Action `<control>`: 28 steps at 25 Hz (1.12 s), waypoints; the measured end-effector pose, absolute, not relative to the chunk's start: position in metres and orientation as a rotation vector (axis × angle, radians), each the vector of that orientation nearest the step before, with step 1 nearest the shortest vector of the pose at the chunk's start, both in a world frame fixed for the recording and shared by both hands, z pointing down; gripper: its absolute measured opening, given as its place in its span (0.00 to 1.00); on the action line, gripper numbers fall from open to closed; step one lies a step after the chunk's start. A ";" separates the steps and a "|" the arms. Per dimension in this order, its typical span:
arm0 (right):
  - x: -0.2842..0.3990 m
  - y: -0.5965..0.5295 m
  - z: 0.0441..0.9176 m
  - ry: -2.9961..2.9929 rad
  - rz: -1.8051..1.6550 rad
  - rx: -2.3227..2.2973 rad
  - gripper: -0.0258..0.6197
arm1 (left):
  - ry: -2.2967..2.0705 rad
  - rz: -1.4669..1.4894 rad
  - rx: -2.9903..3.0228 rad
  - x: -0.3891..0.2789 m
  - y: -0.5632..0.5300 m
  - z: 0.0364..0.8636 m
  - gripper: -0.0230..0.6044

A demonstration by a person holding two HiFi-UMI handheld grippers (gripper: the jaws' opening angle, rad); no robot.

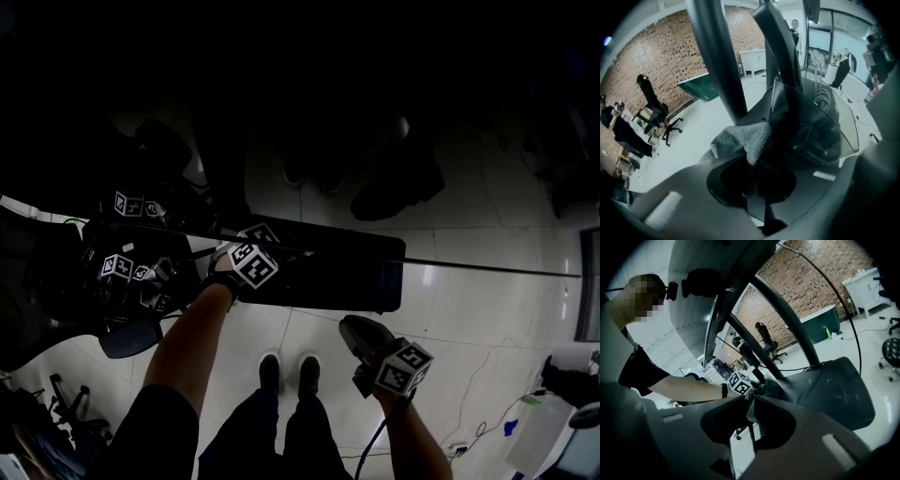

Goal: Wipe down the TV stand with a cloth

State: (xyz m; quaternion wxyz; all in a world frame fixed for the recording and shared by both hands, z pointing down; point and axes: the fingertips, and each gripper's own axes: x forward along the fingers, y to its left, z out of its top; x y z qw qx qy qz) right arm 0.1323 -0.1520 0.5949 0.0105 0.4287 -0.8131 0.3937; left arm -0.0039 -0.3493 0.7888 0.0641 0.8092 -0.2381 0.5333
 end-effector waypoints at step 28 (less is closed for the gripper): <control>0.103 -0.079 0.467 -2.640 0.993 1.422 0.09 | -0.587 1.066 2.557 -0.016 -0.180 0.696 0.09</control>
